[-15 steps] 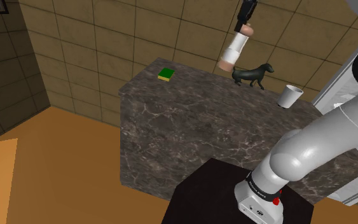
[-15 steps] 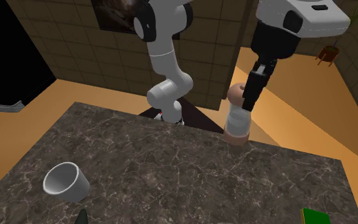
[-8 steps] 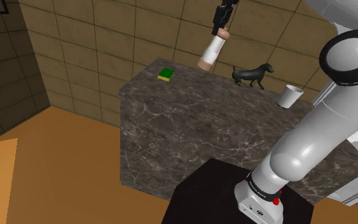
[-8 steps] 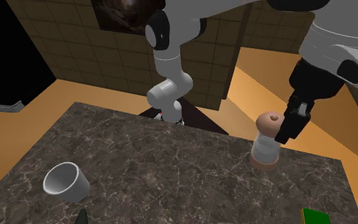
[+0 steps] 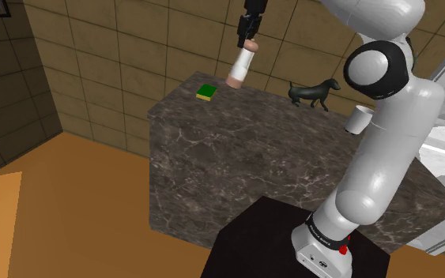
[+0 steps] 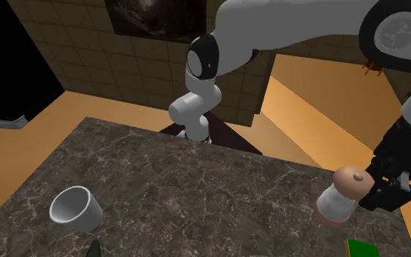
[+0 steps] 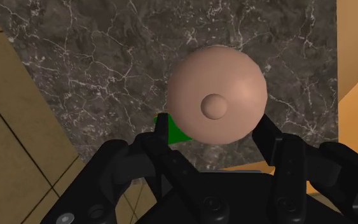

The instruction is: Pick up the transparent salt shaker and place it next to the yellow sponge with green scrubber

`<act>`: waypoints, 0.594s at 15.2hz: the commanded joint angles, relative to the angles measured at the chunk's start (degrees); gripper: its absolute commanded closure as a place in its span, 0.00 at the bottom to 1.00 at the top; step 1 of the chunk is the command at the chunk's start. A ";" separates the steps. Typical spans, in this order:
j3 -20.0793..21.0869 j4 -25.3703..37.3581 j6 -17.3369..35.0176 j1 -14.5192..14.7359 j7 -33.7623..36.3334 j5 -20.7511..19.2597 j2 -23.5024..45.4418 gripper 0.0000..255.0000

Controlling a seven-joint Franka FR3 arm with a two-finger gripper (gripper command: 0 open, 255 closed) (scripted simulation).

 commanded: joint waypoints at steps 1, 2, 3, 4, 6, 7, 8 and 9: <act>0.13 6.44 -1.12 0.03 0.35 0.39 5.31 1.00; 0.18 10.31 -1.92 -0.05 0.44 0.62 8.40 1.00; 0.22 14.10 -2.87 -0.15 0.51 0.83 11.24 1.00; 0.24 11.33 -1.29 -0.04 0.61 0.73 10.05 1.00; 0.26 6.57 1.52 0.14 0.79 0.58 8.11 1.00; 0.27 4.48 2.79 0.21 0.88 0.51 7.30 1.00; 0.27 2.53 4.00 0.28 0.96 0.46 6.57 1.00; 0.28 0.71 5.17 0.33 1.03 0.40 5.91 1.00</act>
